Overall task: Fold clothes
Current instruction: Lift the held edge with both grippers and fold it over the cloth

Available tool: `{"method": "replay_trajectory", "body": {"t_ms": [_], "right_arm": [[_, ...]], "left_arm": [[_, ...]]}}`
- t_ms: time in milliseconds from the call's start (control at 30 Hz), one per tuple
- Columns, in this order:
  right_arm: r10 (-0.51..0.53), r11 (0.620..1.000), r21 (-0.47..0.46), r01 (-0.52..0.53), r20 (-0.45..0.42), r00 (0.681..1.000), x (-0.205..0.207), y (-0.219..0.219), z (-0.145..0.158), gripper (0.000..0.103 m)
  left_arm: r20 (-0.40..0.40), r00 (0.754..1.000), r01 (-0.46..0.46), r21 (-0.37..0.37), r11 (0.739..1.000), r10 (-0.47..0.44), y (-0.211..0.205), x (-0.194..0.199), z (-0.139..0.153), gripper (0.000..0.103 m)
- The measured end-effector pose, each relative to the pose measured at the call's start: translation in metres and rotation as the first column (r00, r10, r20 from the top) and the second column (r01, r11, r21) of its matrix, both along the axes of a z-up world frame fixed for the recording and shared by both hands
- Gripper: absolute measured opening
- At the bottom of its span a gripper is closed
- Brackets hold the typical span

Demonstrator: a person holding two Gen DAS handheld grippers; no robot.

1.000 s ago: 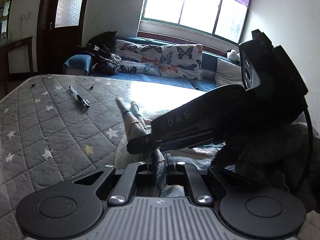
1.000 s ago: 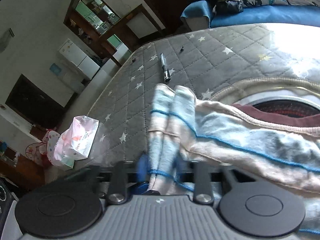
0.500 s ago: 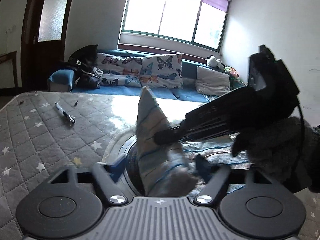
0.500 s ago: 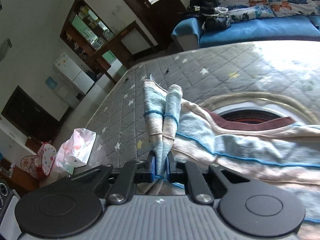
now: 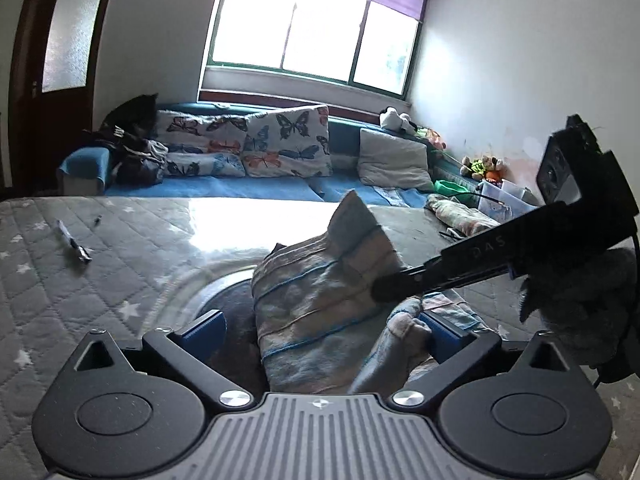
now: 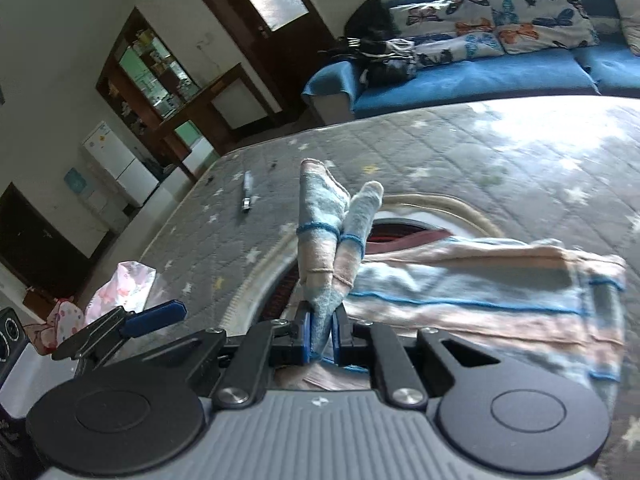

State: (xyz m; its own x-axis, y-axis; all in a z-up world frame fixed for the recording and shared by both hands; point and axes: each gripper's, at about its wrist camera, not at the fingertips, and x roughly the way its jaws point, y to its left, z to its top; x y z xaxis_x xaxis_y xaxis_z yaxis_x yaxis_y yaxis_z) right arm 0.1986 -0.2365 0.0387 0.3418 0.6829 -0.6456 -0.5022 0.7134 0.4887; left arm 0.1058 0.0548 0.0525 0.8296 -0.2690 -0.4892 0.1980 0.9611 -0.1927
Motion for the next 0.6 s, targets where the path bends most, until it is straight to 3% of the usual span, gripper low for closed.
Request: {"method": "replay_trajectory", "body": {"t_ms": [433,600], "right_arm": [[-0.049,0.999,-0.012,0.049,-0.020,0.999,0.013,-0.043,-0.015,0.009],[-0.068,0.997,-0.024,0.068,-0.025,0.997,0.015,-0.051,-0.022,0.009]], "left_arm": [[-0.008,0.993,0.113,-0.026,0.993,-0.114,-0.015,0.018,-0.001,0.103],[0.003,0.994,0.113,-0.025,0.993,-0.113,-0.014,0.019,-0.002,0.103]]}}
